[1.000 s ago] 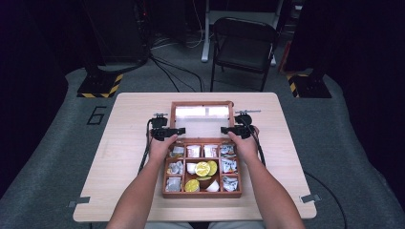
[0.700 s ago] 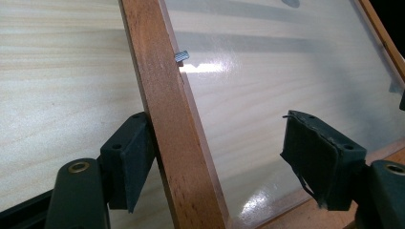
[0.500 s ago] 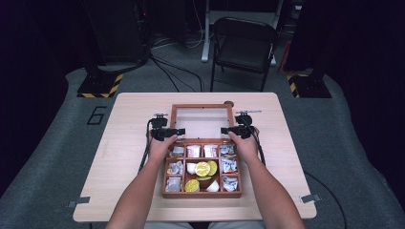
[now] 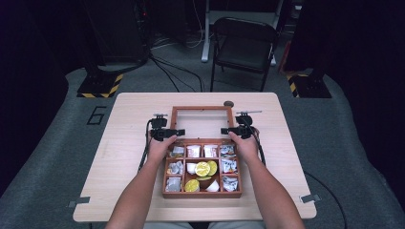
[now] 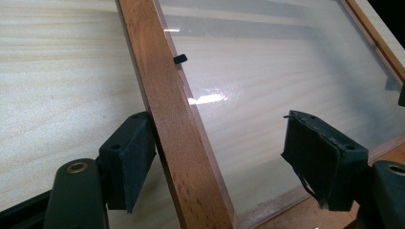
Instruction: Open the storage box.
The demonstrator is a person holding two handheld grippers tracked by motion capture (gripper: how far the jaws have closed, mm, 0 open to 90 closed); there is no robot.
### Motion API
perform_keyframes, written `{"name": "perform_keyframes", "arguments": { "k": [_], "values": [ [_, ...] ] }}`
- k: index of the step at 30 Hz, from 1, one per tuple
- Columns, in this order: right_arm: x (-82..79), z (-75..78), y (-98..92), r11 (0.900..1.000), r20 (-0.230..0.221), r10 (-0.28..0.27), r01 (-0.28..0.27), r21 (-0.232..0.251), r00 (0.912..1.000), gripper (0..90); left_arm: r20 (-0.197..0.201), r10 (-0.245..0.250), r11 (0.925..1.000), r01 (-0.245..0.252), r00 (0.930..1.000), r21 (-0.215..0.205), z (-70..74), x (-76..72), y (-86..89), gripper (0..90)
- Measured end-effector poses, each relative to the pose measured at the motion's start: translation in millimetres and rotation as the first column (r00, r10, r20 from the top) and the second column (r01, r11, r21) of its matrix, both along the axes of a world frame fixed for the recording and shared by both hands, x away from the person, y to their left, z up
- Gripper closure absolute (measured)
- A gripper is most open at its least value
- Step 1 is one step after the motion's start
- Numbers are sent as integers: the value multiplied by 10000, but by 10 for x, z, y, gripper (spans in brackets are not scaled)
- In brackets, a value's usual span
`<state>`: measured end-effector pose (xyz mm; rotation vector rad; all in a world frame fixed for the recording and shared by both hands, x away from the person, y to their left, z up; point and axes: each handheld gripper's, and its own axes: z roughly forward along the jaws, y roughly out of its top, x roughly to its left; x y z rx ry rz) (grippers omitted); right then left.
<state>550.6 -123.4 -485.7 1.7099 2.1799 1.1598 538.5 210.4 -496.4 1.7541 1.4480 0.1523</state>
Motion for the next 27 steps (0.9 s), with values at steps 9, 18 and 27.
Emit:
{"name": "perform_keyframes", "arguments": {
  "k": [9, 18, 27],
  "values": [
    [8, -17, -8, 9999, -36, 18, -18, 105, 10000, 318, -22, -45, 10000, 45, 10000, 27, -12, 4, 9, 262],
    [17, -29, -15, 9998, -223, -14, 19, 206, 9998, 318, -120, -27, 10000, 26, 9999, -63, -26, 11, 15, 258],
    [35, -67, -37, 9992, -513, -49, 69, 387, 9987, 318, -253, 18, 10000, -20, 9997, -41, -46, 11, 15, 247]
  ]
}}
